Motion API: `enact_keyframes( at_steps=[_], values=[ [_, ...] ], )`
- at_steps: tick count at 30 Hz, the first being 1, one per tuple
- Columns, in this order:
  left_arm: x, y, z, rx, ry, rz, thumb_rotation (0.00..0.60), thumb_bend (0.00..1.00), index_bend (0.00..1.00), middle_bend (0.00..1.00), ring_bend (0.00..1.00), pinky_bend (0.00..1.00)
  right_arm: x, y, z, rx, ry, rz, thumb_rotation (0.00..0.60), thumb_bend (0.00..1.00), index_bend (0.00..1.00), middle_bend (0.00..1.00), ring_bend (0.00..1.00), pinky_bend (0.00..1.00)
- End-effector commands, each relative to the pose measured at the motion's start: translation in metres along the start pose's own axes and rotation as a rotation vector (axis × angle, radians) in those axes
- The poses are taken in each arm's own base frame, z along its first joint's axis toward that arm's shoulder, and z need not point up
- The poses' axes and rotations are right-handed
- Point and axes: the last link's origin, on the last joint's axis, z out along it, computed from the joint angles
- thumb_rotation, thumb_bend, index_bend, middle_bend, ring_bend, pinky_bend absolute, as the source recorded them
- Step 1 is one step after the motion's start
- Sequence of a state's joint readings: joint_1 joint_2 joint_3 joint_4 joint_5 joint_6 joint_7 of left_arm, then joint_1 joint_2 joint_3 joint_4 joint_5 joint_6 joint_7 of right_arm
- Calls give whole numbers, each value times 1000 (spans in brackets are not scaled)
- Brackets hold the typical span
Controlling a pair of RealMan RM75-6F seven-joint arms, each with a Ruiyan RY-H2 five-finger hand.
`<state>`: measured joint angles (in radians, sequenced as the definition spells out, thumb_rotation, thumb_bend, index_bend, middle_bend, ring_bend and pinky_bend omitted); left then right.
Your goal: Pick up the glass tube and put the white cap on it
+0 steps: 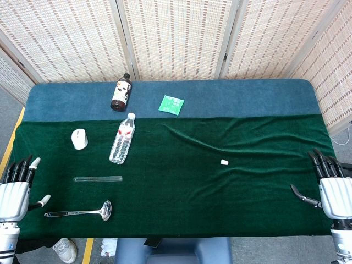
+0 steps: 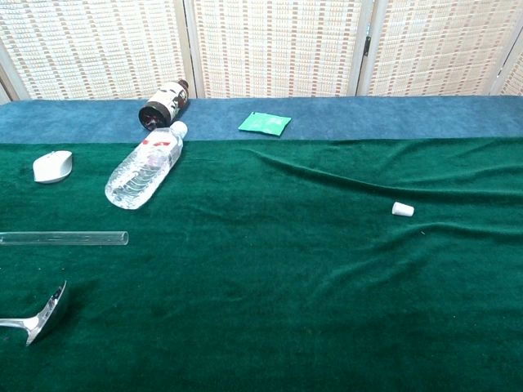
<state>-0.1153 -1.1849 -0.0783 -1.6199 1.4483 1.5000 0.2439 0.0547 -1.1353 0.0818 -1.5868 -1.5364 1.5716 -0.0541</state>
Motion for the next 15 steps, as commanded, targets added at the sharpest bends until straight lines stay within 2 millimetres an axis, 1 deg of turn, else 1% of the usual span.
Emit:
enact_keyframes(
  at_steps=[1, 7, 15],
  values=[
    [-1, 0, 0, -1, -2, -2, 600, 180, 21, 0, 0, 0, 0, 0, 0, -2, -7, 0, 220, 354, 0, 71, 133, 108],
    [-1, 3, 2, -3, -6, -1, 600, 180, 23, 0, 0, 0, 1, 1, -2, -16, -19, 10, 221, 355, 0, 71, 133, 108],
    [5, 9, 11, -35, 17, -1, 600, 181, 26, 1, 11, 0, 3, 5, -4, -34, -22, 17, 220, 355, 0, 71, 135, 108]
  ],
)
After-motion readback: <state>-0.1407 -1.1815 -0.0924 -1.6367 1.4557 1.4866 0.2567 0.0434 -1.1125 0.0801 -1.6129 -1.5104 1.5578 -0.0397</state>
